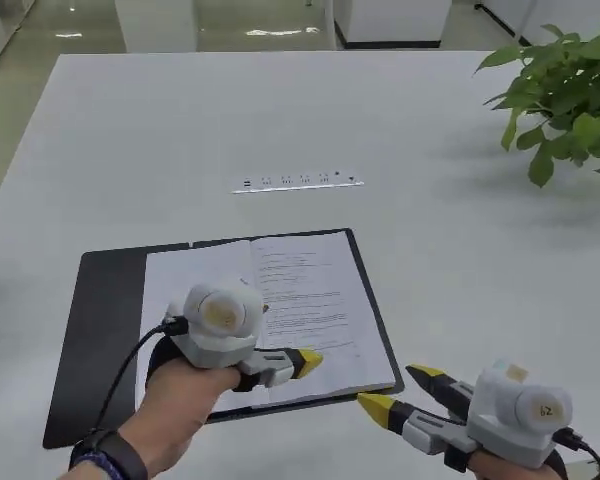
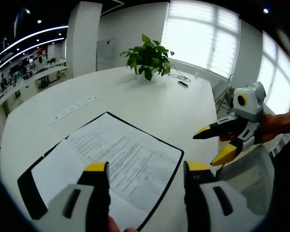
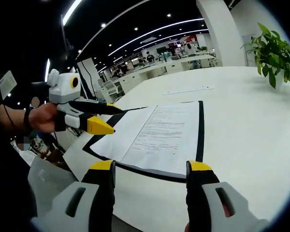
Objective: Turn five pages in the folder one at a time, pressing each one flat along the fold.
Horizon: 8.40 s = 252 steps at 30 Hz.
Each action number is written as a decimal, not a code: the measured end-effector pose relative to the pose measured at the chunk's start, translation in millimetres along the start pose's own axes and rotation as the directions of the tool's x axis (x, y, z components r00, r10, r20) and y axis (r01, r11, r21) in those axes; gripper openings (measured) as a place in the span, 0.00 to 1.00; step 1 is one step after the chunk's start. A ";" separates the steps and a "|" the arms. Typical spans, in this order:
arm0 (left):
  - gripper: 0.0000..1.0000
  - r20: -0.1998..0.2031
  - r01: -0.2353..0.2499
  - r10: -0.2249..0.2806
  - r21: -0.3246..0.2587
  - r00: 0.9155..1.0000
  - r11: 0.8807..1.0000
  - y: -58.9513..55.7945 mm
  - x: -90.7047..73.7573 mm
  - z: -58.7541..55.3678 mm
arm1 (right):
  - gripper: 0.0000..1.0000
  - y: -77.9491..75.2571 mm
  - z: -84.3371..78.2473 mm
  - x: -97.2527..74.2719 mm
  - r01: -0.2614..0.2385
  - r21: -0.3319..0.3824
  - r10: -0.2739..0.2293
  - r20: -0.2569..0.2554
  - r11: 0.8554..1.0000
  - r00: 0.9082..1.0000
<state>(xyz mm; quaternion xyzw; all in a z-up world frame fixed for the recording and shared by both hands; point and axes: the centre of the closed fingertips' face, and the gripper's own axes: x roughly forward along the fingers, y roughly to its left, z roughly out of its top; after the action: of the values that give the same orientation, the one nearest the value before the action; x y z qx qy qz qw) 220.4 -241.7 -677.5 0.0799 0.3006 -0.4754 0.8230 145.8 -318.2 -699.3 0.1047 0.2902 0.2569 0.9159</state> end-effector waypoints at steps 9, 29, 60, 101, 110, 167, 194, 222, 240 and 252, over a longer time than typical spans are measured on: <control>0.63 -0.066 0.028 -0.024 0.070 0.998 0.997 -20.5 57.0 -5.1 | 0.57 -5.1 -9.7 -5.5 0.000 0.015 0.001 -0.021 1.000 1.000; 0.68 -0.151 0.008 0.019 0.176 0.988 0.984 -29.9 129.8 -47.8 | 0.56 -23.9 -16.7 -14.4 0.023 0.076 -0.021 -0.028 0.997 0.999; 0.52 -0.078 0.041 -0.035 0.085 0.996 0.996 -18.6 114.0 -49.6 | 0.43 -60.2 21.6 82.3 -0.046 0.214 0.039 0.033 0.976 0.999; 0.69 0.018 -0.041 0.040 0.083 0.999 0.996 -4.5 24.9 -17.5 | 0.00 -48.7 34.1 78.7 -0.066 0.367 0.026 0.112 0.928 0.993; 0.70 0.018 -0.086 0.085 0.060 0.996 0.994 10.6 -0.4 -27.7 | 0.00 -41.2 40.2 81.9 -0.075 0.371 0.026 0.137 0.925 0.990; 0.72 0.083 -0.351 0.368 -0.174 0.926 0.920 89.4 -139.8 -68.3 | 0.00 111.1 58.1 159.1 -0.313 0.330 0.278 0.149 0.891 0.949; 0.71 0.087 -0.372 0.409 -0.278 0.909 0.886 103.6 -160.1 -95.1 | 0.00 168.8 30.8 191.9 -0.365 0.312 0.376 0.027 0.877 0.926; 0.68 0.108 -0.352 0.418 -0.378 0.902 0.857 120.1 -176.2 -112.1 | 0.00 184.5 -1.1 234.1 -0.330 0.364 0.379 -0.068 0.871 0.923; 0.65 0.096 -0.363 0.440 -0.425 0.893 0.830 130.7 -190.7 -134.4 | 0.01 185.6 -34.0 263.9 -0.207 0.362 0.278 -0.157 0.909 0.948; 0.54 0.016 -0.366 0.410 -0.415 0.912 0.833 133.1 -188.1 -152.4 | 0.33 207.8 -24.3 248.6 -0.328 0.320 0.374 -0.091 0.889 0.923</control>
<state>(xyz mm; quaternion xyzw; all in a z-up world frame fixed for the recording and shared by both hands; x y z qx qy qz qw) 198.1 31.2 -713.6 -0.0571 0.3261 -0.2295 0.9153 220.3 -9.3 -767.0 0.2731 0.3699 0.3788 0.8032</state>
